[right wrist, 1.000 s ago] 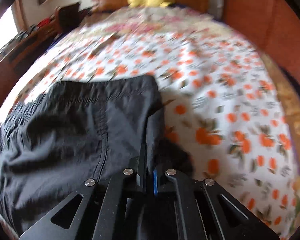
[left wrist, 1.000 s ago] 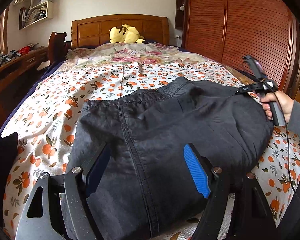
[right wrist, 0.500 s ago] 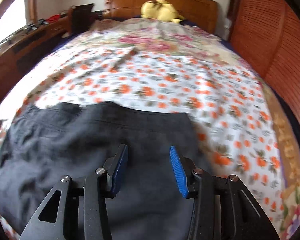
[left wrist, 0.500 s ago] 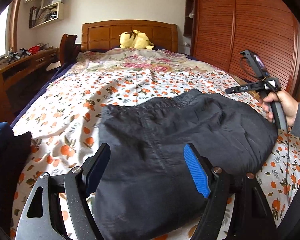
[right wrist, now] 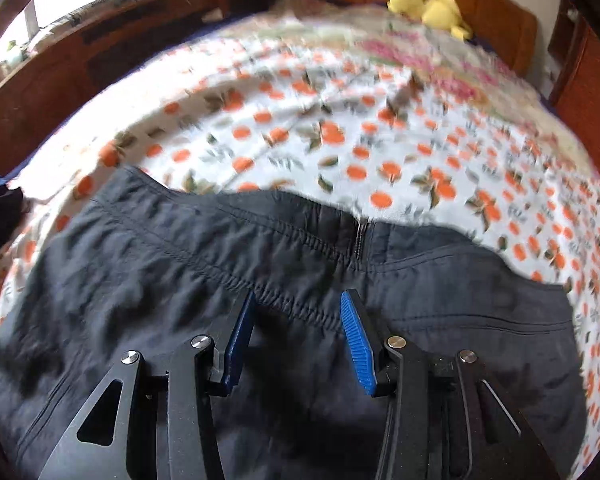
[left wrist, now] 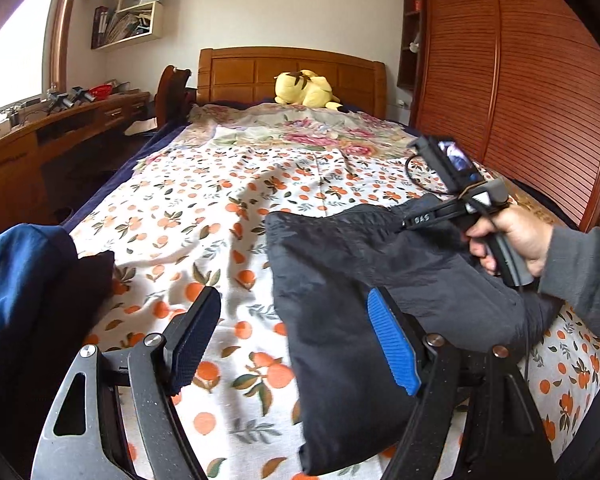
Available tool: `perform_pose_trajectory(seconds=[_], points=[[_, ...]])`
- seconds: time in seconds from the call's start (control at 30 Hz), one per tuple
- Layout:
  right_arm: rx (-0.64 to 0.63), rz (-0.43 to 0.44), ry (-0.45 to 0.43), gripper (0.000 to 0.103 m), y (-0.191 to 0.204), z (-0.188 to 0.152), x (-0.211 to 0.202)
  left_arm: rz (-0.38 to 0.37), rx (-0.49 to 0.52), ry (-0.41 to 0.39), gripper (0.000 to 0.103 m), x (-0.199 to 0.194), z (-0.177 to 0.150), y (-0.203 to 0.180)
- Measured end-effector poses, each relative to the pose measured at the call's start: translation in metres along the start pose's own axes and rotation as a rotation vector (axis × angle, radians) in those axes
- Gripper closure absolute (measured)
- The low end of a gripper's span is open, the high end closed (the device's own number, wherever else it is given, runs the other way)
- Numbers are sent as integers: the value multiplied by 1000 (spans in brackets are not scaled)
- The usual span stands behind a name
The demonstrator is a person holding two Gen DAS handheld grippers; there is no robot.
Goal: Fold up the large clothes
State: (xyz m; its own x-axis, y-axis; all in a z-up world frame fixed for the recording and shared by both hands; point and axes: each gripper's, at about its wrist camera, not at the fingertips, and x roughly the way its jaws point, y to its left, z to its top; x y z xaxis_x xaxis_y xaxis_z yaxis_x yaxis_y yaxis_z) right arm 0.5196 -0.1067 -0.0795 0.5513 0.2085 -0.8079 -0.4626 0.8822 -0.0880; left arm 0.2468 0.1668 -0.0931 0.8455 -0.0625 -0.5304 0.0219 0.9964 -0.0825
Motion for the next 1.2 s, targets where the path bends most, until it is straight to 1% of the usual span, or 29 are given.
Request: perform_pose_trajectory(seconds=[0.23,0.3,0.33,0.37,0.4,0.47,0.53,0.6,0.7,0.83,0.93,1.03,1.07,1.13,1.17,1.2], points=[[-4,8,36,57,-1,13,39,5,-17,13,26,3,-4,12],[-14,4,30,59,7,15,35,5,-18,10,26,4,-3,12],[-25,-4,21,62,11,17,33,5,-17,7,26,3,-3,12],[-40,-1,13,70,13,16,35,4,-17,3,26,3,-3,11],[-58,-5,11,78,20,15,28,4,-17,-1,26,2,-3,11],[-82,-25,9,85,24,16,31,4,-17,-4,26,2,-2,10],[-89,-18,8,90,28,13,28,4,-14,-2,26,3,-3,9],[-99,-9,4,98,32,10,18,5,-10,0,26,3,-3,7],[-129,-40,-49,102,38,12,5,8,-11,1,26,3,-3,8],[-105,-51,-147,102,43,29,-13,9,-16,-1,26,2,-4,8],[-101,-74,-138,103,48,40,-12,8,-14,1,26,3,-3,8],[-74,-78,-134,102,47,42,-15,4,-13,2,26,4,-1,5],[-57,-79,-136,100,45,41,-18,1,-10,1,26,5,-1,3],[-45,-64,-134,91,43,37,-27,-4,-3,0,26,5,0,-1],[-62,-50,-134,82,43,31,-33,-7,0,-1,26,5,0,-3],[-84,-47,-137,75,44,25,-40,-9,3,-2,26,5,1,-5]])
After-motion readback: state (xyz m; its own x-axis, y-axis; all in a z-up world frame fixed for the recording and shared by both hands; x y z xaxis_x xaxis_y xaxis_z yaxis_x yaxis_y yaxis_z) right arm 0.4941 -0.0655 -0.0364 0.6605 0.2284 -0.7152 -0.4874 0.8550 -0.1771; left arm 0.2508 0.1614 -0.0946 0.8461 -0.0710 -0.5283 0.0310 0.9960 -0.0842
